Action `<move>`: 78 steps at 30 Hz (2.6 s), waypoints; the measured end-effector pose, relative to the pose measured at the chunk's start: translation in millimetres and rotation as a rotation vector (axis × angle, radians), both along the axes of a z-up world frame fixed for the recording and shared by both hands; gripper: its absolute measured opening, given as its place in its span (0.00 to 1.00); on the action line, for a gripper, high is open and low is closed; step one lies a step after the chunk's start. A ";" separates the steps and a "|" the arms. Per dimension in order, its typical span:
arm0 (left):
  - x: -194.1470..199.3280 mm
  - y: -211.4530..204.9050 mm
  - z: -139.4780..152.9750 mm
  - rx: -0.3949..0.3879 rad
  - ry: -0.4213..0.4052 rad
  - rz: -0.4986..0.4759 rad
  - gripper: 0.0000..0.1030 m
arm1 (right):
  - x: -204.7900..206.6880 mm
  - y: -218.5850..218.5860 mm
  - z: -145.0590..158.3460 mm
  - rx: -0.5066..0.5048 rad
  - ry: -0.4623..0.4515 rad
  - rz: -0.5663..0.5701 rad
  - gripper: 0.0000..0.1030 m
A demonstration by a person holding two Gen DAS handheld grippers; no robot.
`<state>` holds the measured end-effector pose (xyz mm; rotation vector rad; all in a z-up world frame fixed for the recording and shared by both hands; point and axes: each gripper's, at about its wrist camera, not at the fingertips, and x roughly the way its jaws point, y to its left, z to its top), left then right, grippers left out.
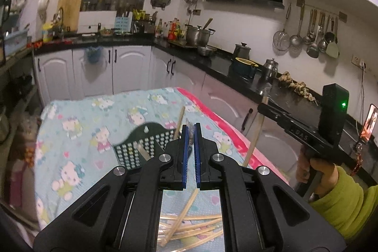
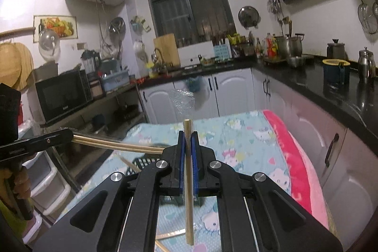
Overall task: Organize utensils
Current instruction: 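Raise the left tool's chopstick over the basket while the right tool carries its chopstick there, then insert the left tool's chopstick into the basket and open while the right tool releases its chopstick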
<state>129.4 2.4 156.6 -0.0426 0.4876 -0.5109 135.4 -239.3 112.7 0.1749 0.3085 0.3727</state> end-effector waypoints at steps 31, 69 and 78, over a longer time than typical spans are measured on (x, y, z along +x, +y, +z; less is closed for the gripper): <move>41.7 27.0 14.0 0.216 0.135 0.037 0.02 | 72.0 43.0 58.3 0.030 -0.222 0.001 0.05; 75.4 10.5 -66.6 0.035 0.219 0.034 0.24 | 120.0 64.9 -34.8 0.026 -0.024 -0.039 0.36; 54.1 21.9 -52.4 -0.036 0.120 0.096 0.61 | 83.4 41.8 -26.1 -0.018 -0.011 -0.038 0.48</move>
